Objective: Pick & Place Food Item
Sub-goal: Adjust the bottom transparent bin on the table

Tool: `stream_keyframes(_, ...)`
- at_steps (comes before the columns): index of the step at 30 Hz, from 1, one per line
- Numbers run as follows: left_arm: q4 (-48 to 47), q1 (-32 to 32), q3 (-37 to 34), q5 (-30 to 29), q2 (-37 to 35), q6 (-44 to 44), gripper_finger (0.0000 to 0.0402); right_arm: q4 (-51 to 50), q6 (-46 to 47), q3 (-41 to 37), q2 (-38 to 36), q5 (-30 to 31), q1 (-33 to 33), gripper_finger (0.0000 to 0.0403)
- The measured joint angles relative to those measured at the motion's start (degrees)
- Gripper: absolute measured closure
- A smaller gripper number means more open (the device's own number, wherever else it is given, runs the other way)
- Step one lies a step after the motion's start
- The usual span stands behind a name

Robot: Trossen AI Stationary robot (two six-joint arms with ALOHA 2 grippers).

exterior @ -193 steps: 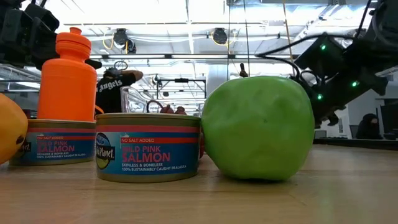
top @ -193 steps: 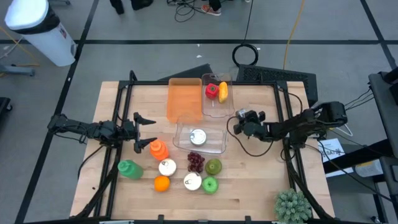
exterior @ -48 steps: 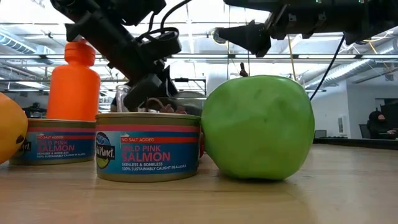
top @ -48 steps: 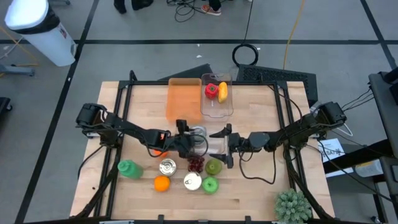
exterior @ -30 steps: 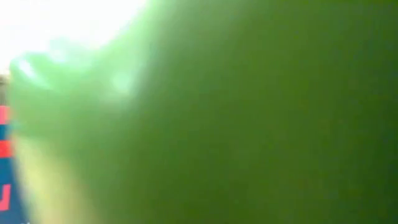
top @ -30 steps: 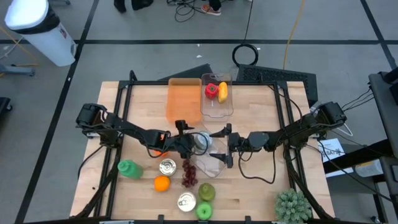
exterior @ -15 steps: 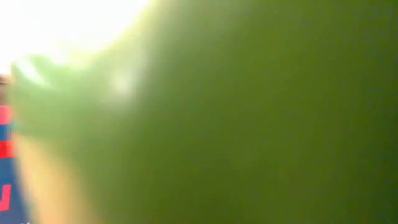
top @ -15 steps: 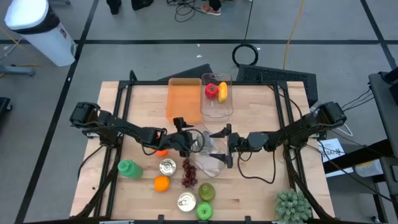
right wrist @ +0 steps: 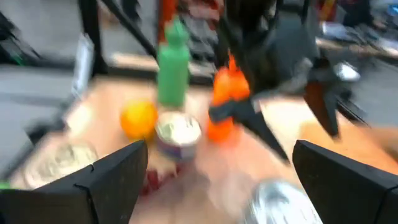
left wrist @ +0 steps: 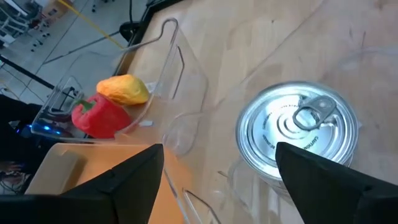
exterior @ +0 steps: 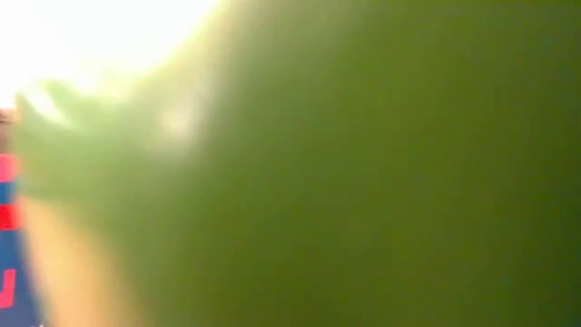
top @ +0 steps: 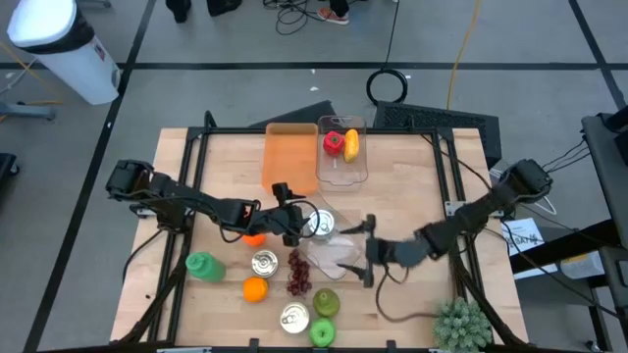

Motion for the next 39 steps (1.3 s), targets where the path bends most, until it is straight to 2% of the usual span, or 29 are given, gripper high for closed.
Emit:
stream_keyframes(3,0.22,0.0,0.02,-0.02,0.0,0.13,0.0086,-11.63,7.94,3.27,0.96,9.18,5.89,0.0023)
stream_keyframes(9,0.23,0.0,0.02,-0.04,0.0,0.31,0.0082,-21.79,24.98,3.45,4.34,21.58,13.26,0.0023)
stream_keyframes(12,0.33,0.0,0.02,-0.11,0.0,0.09,0.0076,-24.69,31.29,3.45,5.58,23.1,14.6,0.0023)
stream_keyframes(17,1.02,-0.7,0.06,1.3,-2.59,-2.51,0.0069,-33.0,44.68,3.45,5.9,21.28,14.98,0.0023)
stream_keyframes(19,0.59,-1.26,0.07,4.88,-4.85,-1.61,0.0072,-37.37,49.75,3.42,5.95,21.03,15.03,0.0023)
stream_keyframes(23,0.78,-1.43,0.07,16.76,-9.71,-0.77,0.0081,-44.12,56.9,3.41,5.95,21.19,15.38,0.0023)
stream_keyframes(28,3.24,-0.43,-1.7,27.19,-14.07,0.75,0.0091,-42.22,61.34,0.22,5.92,20.93,14.14,0.0023)
stream_keyframes(32,9.35,1.09,-6.2,28.26,-17.2,0.22,0.0089,-34.01,60.6,-3.83,5.92,19.67,12.42,0.0023)
stream_keyframes(36,14.55,3.03,-11.26,28.23,-20.13,-1.83,0.0079,-26.36,55.79,-6.24,5.92,19.9,10.69,0.0023)
stream_keyframes(39,16.39,4.2,-13.04,28.2,-21.67,-3.41,0.0072,-24.15,53.22,-7.2,5.93,20.18,8.93,0.0023)
